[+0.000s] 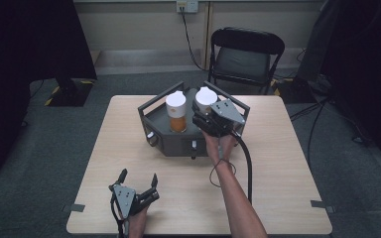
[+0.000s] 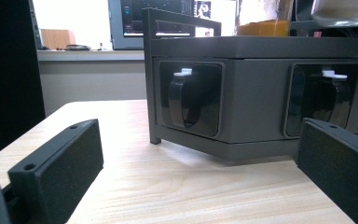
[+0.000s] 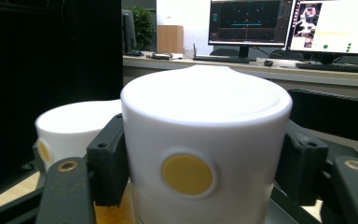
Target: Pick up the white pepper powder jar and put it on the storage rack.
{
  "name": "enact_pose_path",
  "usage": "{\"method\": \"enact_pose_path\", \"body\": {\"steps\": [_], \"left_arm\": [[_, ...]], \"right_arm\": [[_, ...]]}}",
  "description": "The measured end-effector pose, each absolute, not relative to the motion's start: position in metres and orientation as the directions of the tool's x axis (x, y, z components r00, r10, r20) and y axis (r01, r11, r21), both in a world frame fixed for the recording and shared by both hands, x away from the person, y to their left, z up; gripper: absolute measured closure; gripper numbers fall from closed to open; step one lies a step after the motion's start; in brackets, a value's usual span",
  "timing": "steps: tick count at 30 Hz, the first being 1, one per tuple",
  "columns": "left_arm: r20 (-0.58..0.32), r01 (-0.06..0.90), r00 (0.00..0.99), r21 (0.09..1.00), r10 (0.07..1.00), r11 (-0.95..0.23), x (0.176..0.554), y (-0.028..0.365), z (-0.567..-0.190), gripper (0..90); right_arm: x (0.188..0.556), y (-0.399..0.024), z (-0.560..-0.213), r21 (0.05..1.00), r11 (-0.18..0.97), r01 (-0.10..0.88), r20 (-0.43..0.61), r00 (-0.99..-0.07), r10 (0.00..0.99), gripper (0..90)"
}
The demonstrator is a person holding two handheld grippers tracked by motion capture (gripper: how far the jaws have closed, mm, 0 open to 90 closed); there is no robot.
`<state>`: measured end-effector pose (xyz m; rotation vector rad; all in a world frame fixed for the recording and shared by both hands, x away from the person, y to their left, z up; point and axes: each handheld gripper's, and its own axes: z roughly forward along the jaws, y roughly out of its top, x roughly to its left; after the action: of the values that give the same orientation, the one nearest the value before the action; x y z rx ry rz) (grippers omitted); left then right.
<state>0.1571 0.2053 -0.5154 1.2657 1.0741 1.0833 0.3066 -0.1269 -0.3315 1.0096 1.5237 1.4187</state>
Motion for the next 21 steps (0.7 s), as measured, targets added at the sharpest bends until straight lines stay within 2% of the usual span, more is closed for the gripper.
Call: {"method": "enact_pose_path", "body": {"steps": [9, 21], "left_arm": [[-0.008, -0.017, 0.174, 1.0, 0.985, 0.011, 0.157, 0.206, -0.515, 0.2], [-0.008, -0.017, 0.174, 1.0, 0.985, 0.011, 0.157, 0.206, -0.515, 0.2]], "right_arm": [[0.325, -0.124, -0.339, 0.996, 0.053, 0.067, -0.025, -0.364, 0.931, 30.0], [0.331, -0.122, -0.343, 0.992, 0.06, 0.115, -0.014, -0.368, 0.93, 30.0]]}}
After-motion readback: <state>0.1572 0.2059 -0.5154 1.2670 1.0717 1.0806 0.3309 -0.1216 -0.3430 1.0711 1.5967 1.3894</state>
